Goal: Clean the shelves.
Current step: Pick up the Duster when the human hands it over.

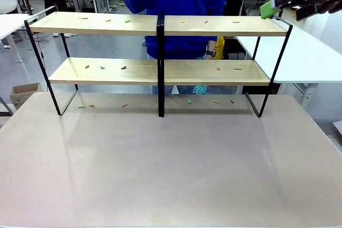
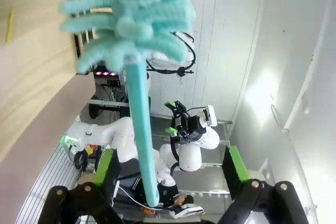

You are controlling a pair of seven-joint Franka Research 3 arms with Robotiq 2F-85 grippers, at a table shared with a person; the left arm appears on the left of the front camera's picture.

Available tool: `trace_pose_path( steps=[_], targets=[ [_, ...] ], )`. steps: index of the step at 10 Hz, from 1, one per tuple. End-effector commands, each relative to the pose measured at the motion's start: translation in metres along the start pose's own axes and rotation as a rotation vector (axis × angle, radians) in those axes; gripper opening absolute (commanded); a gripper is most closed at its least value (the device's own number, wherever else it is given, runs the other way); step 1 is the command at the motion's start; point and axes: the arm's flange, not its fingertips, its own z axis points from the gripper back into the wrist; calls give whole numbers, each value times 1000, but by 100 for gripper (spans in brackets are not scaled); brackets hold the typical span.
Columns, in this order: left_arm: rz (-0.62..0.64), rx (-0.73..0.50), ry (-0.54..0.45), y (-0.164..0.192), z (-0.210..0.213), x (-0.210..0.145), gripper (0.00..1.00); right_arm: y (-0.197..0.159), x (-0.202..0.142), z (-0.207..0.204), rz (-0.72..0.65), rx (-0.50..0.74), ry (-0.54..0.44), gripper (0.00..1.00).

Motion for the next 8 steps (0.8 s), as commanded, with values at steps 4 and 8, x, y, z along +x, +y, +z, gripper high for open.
trace_pose_path(
  steps=[4,8],
  targets=[
    [48,3,164,-1,4,46,100,-1,1,1,-1,5,-1,100],
    [33,42,177,1,1,32,36,-1,1,1,-1,5,-1,100]
  ],
)
